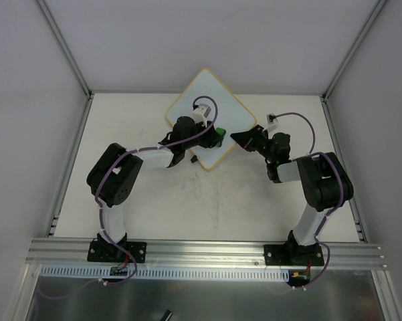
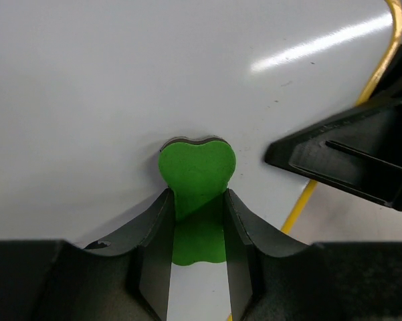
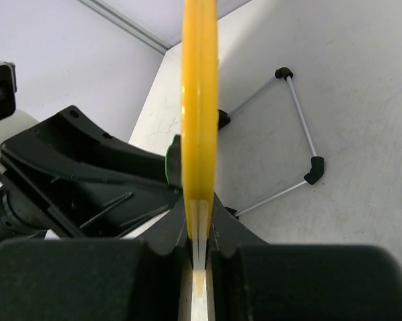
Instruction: Erase the whiteboard
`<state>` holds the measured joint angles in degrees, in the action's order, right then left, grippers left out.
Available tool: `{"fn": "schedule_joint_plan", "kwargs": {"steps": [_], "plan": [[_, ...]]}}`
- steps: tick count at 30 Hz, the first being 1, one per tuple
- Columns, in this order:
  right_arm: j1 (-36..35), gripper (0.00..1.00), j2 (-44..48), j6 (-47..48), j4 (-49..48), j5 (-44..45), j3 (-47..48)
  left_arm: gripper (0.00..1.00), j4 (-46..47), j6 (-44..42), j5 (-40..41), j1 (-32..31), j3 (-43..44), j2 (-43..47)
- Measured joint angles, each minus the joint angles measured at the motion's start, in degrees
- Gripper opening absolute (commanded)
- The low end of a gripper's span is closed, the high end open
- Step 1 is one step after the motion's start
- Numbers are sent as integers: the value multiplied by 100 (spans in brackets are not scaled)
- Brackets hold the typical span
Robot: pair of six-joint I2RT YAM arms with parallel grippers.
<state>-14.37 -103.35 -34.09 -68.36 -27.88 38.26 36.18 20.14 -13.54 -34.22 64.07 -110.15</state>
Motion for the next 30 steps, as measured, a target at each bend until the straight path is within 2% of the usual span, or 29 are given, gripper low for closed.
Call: {"fn": "schedule_joint_plan", "kwargs": {"steps": [12,18,24,30], "plan": [[4,0,0,2,0,-2,-2,0,33,-260,-83,-155,-90,68],[4,0,0,2,2,0,-2,0,-219,-243,374,-269,-50,122],[4,0,0,2,2,0,-2,0,-527,46,968,-332,-42,197],[2,0,0,2,0,-2,-2,0,-754,564,802,31,-15,175]]}}
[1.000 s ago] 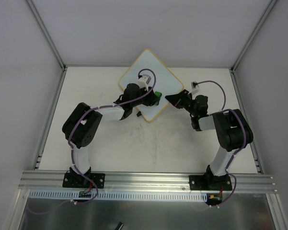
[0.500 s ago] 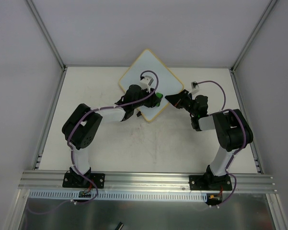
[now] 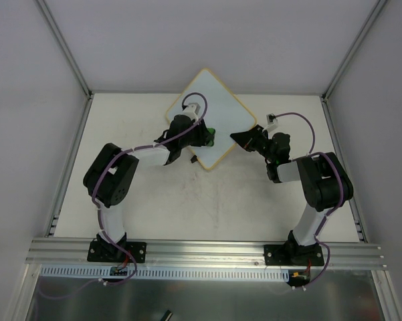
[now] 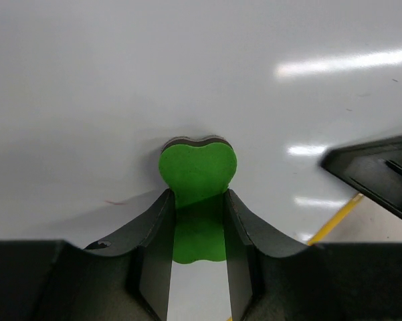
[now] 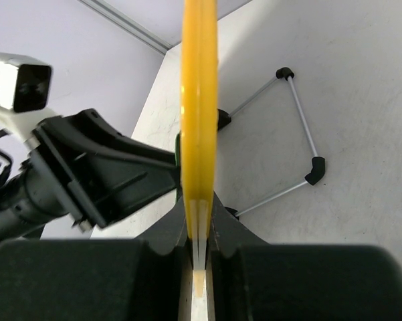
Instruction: Erase the whiteboard
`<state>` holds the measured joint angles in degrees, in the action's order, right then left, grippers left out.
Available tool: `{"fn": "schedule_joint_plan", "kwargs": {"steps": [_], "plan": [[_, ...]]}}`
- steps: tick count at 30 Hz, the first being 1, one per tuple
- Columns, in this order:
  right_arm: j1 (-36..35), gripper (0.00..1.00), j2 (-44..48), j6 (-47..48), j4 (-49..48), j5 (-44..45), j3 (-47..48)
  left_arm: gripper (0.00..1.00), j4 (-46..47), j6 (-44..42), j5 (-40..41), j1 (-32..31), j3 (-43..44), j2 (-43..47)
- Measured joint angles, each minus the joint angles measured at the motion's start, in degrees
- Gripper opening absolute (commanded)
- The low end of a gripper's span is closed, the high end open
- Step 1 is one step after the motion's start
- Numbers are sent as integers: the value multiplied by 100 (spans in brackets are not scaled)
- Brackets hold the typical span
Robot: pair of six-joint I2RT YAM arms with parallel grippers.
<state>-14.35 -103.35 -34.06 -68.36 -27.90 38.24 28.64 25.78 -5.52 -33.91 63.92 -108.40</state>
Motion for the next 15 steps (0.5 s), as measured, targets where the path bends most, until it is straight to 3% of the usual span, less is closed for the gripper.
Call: {"fn": "schedule_joint_plan", "kwargs": {"steps": [9,15], "plan": [[-7,0,0,9,-37,-22,0,0,-247,529,-483,1032,0,-256],[-11,0,0,15,-39,-22,0,0,-415,651,-640,1185,98,-330]]}}
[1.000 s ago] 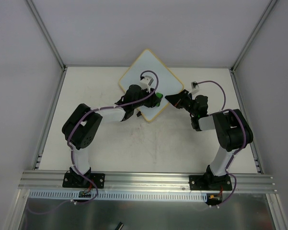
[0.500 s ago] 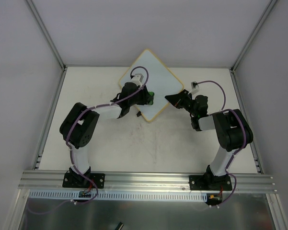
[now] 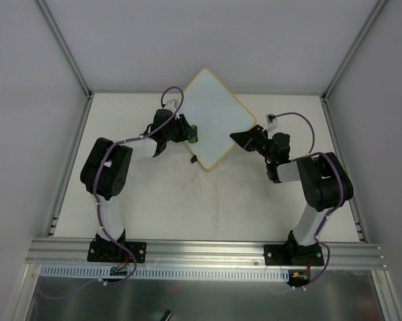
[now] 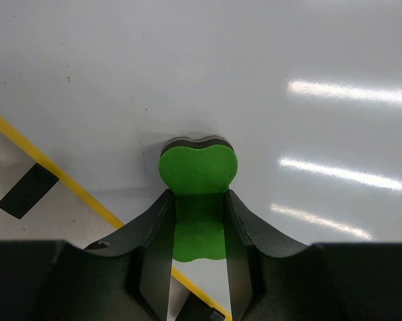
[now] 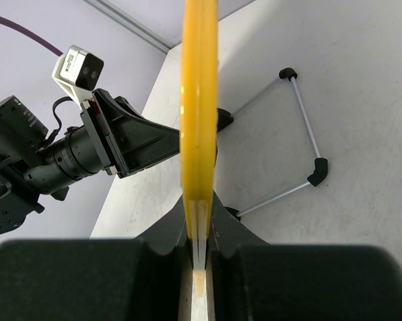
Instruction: Erase the whiteboard
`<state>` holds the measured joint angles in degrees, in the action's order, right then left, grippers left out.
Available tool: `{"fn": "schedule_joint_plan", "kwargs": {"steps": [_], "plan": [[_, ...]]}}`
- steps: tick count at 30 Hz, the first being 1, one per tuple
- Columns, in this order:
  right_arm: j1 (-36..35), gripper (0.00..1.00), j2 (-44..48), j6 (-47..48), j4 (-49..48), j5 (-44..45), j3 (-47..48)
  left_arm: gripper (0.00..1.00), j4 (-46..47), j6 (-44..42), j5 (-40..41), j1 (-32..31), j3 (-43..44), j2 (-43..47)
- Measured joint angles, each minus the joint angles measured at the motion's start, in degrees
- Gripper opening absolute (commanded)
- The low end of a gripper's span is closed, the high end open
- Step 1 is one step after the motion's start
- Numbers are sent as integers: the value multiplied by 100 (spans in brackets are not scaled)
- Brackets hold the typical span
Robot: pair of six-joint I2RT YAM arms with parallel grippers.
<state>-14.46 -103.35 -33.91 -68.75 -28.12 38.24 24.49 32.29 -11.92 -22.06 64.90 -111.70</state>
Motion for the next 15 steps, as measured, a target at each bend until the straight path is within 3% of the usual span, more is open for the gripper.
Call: {"fn": "schedule_joint_plan", "kwargs": {"steps": [15], "plan": [[0,0,0,4,-9,-20,0,0,-262,-39,197,-7,-20,90]]}}
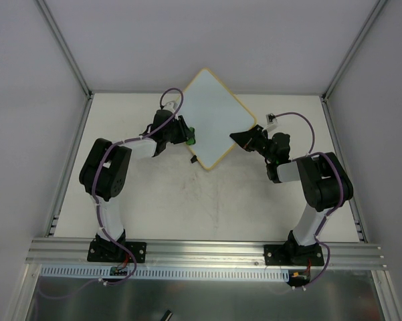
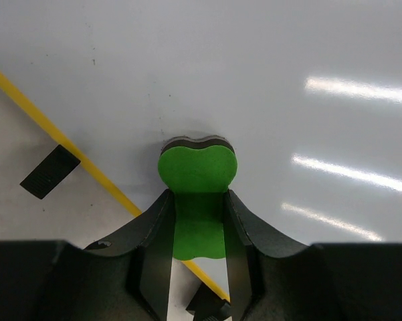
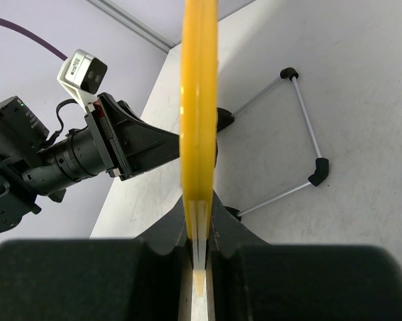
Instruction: Erase the whiteboard
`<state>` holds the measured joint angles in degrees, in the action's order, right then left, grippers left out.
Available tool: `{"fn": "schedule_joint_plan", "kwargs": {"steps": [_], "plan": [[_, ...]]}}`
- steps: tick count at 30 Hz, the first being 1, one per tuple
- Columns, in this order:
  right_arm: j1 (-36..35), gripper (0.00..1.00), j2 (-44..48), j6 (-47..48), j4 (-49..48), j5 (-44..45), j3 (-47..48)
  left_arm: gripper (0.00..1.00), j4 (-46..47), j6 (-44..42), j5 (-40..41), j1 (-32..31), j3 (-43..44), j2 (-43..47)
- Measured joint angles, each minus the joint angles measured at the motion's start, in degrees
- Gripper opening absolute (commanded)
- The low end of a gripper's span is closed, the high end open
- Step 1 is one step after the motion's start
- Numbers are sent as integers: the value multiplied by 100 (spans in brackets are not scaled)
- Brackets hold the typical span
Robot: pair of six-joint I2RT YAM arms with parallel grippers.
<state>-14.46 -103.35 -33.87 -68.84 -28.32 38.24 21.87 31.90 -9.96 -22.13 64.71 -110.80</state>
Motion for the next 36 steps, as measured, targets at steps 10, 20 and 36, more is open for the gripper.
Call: {"fn": "schedule_joint_plan", "kwargs": {"steps": [10,20,36], "plan": [[0,0,0,0,-15,-22,0,0,-592,-229,304,2,-428,457],[-2,0,0,0,-22,-28,0,5,-1421,-278,603,0,-542,1902],[-2,0,0,-4,-22,-31,0,16,-2439,-188,1049,205,-1832,2505]]}}
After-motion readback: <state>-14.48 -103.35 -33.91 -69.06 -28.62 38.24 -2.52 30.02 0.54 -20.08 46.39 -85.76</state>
